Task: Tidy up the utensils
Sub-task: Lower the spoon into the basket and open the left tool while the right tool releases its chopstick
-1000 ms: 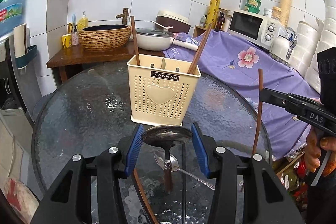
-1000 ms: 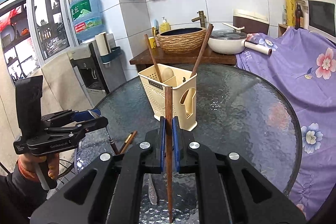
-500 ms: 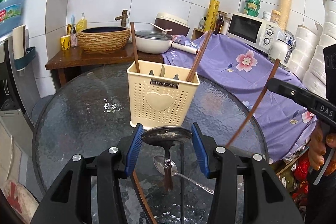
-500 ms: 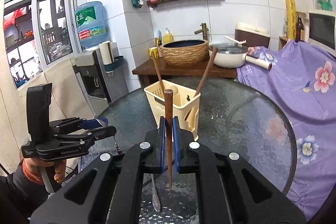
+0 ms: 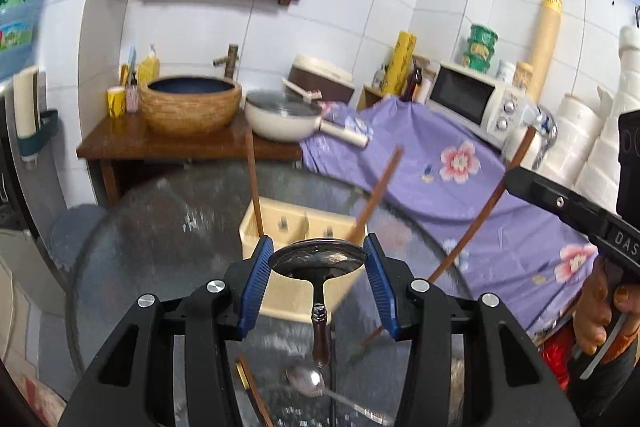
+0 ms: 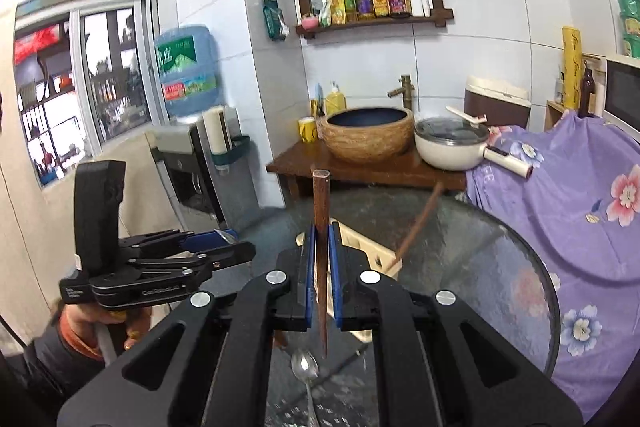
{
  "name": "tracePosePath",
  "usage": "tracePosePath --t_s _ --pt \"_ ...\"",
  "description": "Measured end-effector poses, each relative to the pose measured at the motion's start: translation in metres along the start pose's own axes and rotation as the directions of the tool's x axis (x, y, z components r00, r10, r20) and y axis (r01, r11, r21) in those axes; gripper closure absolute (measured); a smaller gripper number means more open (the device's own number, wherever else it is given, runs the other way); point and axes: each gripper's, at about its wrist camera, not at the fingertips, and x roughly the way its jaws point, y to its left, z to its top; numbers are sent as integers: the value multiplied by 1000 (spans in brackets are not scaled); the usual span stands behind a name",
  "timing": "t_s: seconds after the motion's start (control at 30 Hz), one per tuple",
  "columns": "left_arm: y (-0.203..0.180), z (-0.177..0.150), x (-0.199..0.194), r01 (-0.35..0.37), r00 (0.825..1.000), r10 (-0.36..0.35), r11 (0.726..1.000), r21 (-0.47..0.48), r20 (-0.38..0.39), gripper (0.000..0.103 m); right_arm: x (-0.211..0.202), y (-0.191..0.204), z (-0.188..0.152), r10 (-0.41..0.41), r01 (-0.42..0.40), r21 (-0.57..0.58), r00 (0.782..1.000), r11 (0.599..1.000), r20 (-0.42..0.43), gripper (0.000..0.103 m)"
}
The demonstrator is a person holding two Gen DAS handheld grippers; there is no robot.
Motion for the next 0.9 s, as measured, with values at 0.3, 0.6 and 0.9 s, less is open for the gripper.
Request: tracePosePath --t_s 0.3,0.6,0.9 --pt "6 83 1 -56 989 61 997 -46 133 57 11 3 73 -73 73 -5 993 997 97 96" --pt "15 73 60 -117 986 124 991 -63 108 57 68 -17 52 -171 170 10 981 985 94 96" --pt "26 34 98 -177 980 180 983 -40 89 57 102 -32 2 -177 176 24 984 984 36 95"
